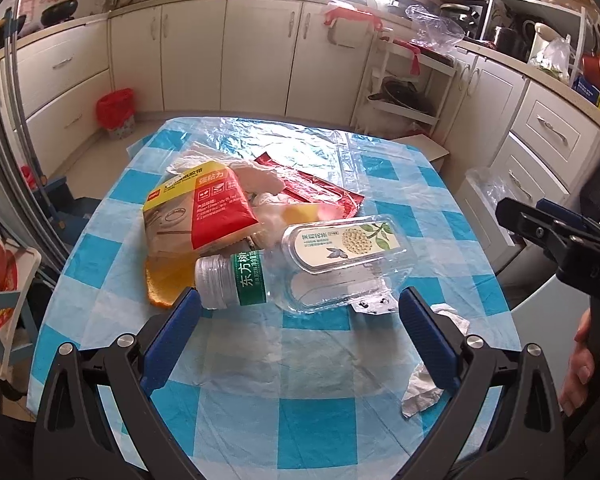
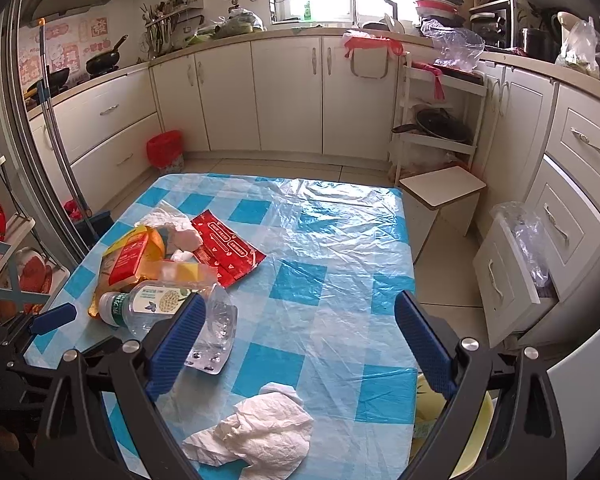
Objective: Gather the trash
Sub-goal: 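Return both grippers to the table toward the water bottle and second tissue, then grasp the clear water bottle with the left gripper while the right gripper grasps the tissue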
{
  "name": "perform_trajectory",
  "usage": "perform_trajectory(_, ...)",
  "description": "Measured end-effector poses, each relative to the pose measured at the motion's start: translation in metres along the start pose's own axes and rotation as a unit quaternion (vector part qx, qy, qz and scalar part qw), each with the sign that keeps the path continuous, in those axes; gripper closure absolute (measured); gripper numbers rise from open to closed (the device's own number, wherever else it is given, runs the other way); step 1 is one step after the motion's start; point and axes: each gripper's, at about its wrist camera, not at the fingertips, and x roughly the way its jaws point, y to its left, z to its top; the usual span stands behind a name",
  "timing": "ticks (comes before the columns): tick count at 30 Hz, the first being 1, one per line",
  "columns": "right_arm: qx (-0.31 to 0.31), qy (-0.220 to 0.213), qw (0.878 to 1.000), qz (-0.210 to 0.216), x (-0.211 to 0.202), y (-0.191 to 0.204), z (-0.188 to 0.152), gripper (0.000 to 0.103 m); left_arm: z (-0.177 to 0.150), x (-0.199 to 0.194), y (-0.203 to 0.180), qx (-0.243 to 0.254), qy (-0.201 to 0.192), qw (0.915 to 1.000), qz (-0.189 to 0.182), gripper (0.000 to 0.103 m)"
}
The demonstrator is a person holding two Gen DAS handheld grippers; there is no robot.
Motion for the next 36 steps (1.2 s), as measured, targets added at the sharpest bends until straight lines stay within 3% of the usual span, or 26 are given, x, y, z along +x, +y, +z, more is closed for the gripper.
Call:
perform_trajectory(6, 0.01, 0.0, 1.0, -0.001, 0.0, -0.007, 0.002, 0.011, -0.006, -0.005, -0.017, 0.039, -0.003, 0.9989, -0.027, 0.008)
perform_trajectory(10, 0.044, 0.015, 0.999, 0.018, 0.004, -0.023, 0.001, 0.011, -0.009, -0.007, -0.024, 0.057, -0.005, 0.9981, -0.021, 0.008)
perform_trajectory(13, 0.056, 0.029, 0.997, 0.034, 0.009, -0.027, -0.001, 0.011, -0.008, -0.003, -0.016, 0.044, 0.0, 0.9989, -0.014, 0.008)
perform_trajectory(17, 0.036, 0.056, 0.997, 0.046, 0.017, -0.018, -0.005, 0.011, -0.007, 0.004, -0.002, 0.016, 0.014, 0.9998, -0.003, 0.008)
perform_trajectory(20, -0.012, 0.095, 0.994, 0.06, 0.025, -0.004, -0.013, 0.011, 0.001, 0.004, -0.004, 0.051, 0.01, 0.9986, -0.004, 0.008)
perform_trajectory(23, -0.057, 0.121, 0.989, 0.058, 0.027, 0.008, -0.025, 0.011, 0.013, 0.006, -0.023, 0.181, 0.017, 0.9832, -0.017, 0.008)
perform_trajectory(24, -0.063, 0.126, 0.988, 0.059, 0.027, 0.008, -0.029, 0.011, 0.016, 0.007, -0.029, 0.238, 0.012, 0.9712, -0.014, 0.008)
perform_trajectory(26, -0.068, 0.137, 0.986, 0.065, 0.026, 0.007, -0.036, 0.011, 0.022, 0.013, -0.035, 0.307, 0.018, 0.9514, -0.02, 0.008)
perform_trajectory(30, -0.071, 0.157, 0.982, 0.077, 0.027, 0.004, -0.049, 0.011, 0.042, 0.035, -0.034, 0.329, 0.053, 0.9397, -0.075, 0.008)
perform_trajectory(33, -0.077, 0.173, 0.979, 0.079, 0.032, 0.005, -0.056, 0.011, 0.046, 0.051, -0.037, 0.347, 0.069, 0.9303, -0.096, 0.008)
perform_trajectory(36, -0.085, 0.187, 0.975, 0.082, 0.037, 0.007, -0.063, 0.011, 0.046, 0.067, -0.033, 0.337, 0.092, 0.9321, -0.094, 0.009)
